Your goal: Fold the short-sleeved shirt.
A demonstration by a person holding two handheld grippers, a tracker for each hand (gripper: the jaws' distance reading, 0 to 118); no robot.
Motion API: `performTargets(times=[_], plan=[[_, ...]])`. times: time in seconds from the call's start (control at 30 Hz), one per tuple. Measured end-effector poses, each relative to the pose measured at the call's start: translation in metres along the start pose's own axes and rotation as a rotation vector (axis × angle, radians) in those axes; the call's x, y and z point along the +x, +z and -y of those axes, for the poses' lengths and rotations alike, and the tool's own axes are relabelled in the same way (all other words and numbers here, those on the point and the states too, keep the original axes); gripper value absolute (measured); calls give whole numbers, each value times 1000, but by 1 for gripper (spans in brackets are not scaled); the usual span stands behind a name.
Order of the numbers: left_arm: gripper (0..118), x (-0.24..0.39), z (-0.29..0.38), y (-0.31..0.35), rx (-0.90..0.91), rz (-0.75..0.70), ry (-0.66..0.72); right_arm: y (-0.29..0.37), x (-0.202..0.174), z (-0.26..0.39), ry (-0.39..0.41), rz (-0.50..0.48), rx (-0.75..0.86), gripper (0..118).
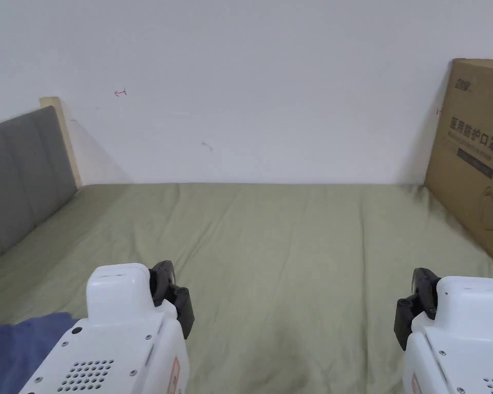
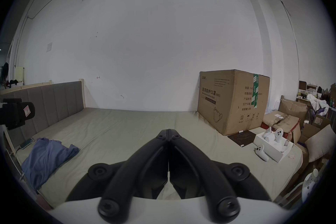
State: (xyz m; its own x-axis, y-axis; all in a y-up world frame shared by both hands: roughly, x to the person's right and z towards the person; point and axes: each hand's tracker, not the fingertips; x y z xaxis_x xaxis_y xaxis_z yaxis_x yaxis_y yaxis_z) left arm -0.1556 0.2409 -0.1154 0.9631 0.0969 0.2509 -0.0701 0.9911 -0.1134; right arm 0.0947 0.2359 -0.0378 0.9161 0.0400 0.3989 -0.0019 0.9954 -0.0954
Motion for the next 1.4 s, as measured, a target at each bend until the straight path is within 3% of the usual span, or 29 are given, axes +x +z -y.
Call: performTargets(times=[0.17, 0.33, 0.57, 0.8, 0.93, 0.97, 1.0, 1.03, 1.07, 1.1, 1.13, 1.2, 1.4], plan=[[0, -21, -10, 13, 14, -64, -8, -4, -26, -13, 8, -112, 1, 0], [0, -68, -19, 46, 31, -265, -9, -9, -79, -15, -4, -314, -5, 0], [0, -125, -22, 83, 19, -470, 43, -3, -149, -1, 53, -555, -38, 0], [0, -143, -1, 52, -120, -463, 20, -12, -160, 17, 75, -597, -92, 0], [0, -177, 33, -6, -288, -401, 115, -22, -157, 28, 77, -583, -137, 0], [3, -187, 48, -29, -336, -429, 91, -26, -156, 31, 79, -579, -153, 0], [20, -195, 65, -50, -383, -438, 40, -30, -155, 35, 79, -574, -167, 0], [59, -202, 79, -68, -437, -434, 14, -33, -155, 38, 82, -568, -182, 0], [91, -214, 95, -87, -510, -407, 35, -34, -156, 42, 87, -563, -198, 0], [111, -226, 108, -103, -591, -371, 108, -39, -156, 46, 92, -561, -209, 0], [115, -231, 123, -115, -663, -342, 178, -42, -157, 49, 100, -557, -222, 0], [110, -241, 143, -131, -695, -290, 281, -50, -160, 57, 117, -542, -253, 0], [109, -241, 167, -175, -789, -372, 150, -75, -168, 74, 119, -523, -331, 0]])
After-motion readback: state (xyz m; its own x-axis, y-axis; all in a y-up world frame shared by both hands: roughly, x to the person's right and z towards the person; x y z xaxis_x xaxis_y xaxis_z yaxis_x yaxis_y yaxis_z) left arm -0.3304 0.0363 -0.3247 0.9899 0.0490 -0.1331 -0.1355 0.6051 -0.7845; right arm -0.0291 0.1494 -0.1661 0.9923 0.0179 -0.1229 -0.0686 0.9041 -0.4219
